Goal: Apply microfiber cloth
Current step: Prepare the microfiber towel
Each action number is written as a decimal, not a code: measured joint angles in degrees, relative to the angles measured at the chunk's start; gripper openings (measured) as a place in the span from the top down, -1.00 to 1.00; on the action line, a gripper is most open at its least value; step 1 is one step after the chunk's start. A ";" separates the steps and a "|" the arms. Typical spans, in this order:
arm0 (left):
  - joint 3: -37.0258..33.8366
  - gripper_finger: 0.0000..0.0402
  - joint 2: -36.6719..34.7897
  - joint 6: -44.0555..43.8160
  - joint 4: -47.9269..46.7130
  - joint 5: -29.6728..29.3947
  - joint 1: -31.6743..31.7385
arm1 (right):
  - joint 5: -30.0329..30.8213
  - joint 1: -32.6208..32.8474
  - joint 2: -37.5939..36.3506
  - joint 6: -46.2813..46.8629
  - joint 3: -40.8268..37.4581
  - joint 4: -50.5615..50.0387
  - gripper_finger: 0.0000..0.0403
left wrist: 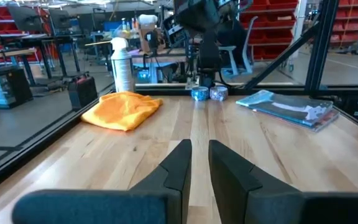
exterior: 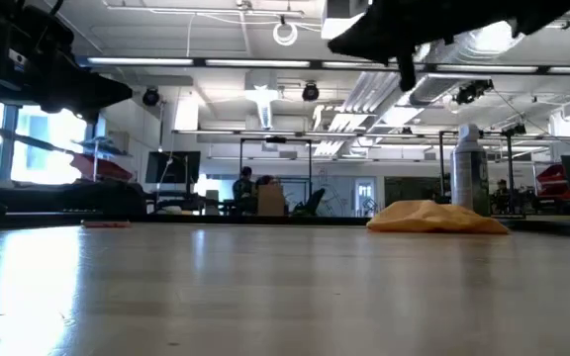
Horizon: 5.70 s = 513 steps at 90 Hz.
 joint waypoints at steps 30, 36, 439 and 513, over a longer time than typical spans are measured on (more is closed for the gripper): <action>0.00 0.82 -2.40 0.00 0.00 0.02 0.00 | -0.45 0.11 0.72 -2.60 8.86 -3.20 1.00; 0.00 0.82 -2.70 0.01 0.01 0.01 0.00 | -0.45 0.29 0.75 -3.01 10.15 -5.13 1.00; -0.02 0.82 -0.64 -28.73 21.97 4.68 -5.26 | 7.80 -33.10 18.38 28.02 -8.60 -35.48 0.10; 0.02 0.82 6.51 -2.85 36.84 -19.78 -18.87 | -2.48 -8.83 19.91 -3.55 -8.87 -2.28 1.00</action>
